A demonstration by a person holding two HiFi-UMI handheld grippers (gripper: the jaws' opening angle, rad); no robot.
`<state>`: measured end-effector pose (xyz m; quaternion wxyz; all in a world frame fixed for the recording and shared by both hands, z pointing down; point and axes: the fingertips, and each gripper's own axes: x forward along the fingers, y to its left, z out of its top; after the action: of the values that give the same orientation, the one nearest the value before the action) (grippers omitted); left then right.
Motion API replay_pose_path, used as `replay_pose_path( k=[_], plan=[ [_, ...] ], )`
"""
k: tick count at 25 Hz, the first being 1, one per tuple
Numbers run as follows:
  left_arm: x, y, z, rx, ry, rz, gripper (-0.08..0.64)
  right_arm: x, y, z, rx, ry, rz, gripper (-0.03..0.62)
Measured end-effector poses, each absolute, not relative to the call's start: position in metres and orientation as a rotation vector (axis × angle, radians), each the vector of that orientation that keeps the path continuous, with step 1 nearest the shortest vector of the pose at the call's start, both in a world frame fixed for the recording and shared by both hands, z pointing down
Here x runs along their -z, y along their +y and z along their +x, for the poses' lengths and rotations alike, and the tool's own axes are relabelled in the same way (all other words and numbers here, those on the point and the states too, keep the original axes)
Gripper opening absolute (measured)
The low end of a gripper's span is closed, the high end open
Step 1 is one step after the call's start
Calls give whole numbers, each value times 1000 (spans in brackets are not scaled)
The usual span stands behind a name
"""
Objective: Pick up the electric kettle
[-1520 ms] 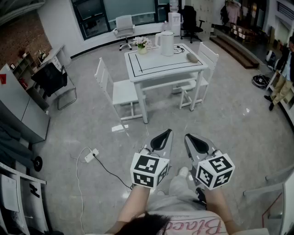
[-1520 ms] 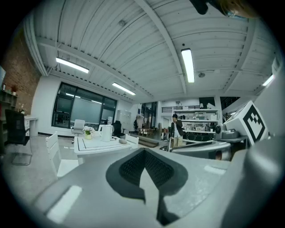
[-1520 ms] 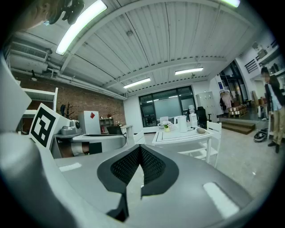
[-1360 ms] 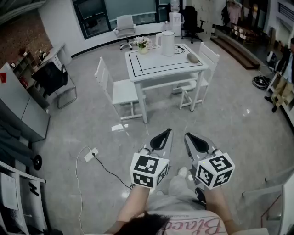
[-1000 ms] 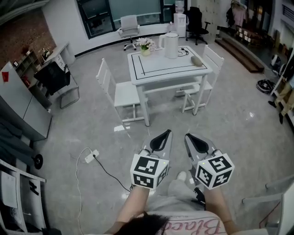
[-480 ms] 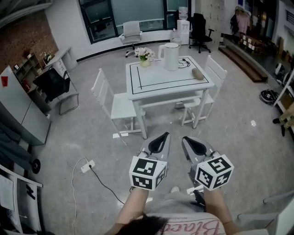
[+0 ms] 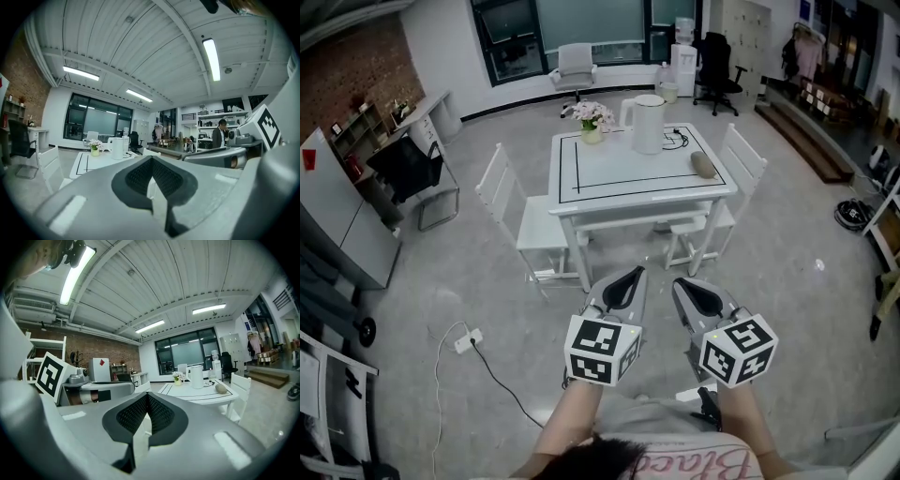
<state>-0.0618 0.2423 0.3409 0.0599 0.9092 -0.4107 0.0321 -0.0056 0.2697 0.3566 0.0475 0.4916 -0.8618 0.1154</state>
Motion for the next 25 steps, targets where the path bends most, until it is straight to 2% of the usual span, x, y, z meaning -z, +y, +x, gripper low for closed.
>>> replay_pose_path(
  k=[15,25],
  plan=[
    [-353,183,-33,-133,-1249,2753,1,-370,208,26,-417,-2650,1520,26],
    [-355,97,-19,-129,-1242,2755,1,-372,125,39,-416,-2633,1531,26]
  ],
)
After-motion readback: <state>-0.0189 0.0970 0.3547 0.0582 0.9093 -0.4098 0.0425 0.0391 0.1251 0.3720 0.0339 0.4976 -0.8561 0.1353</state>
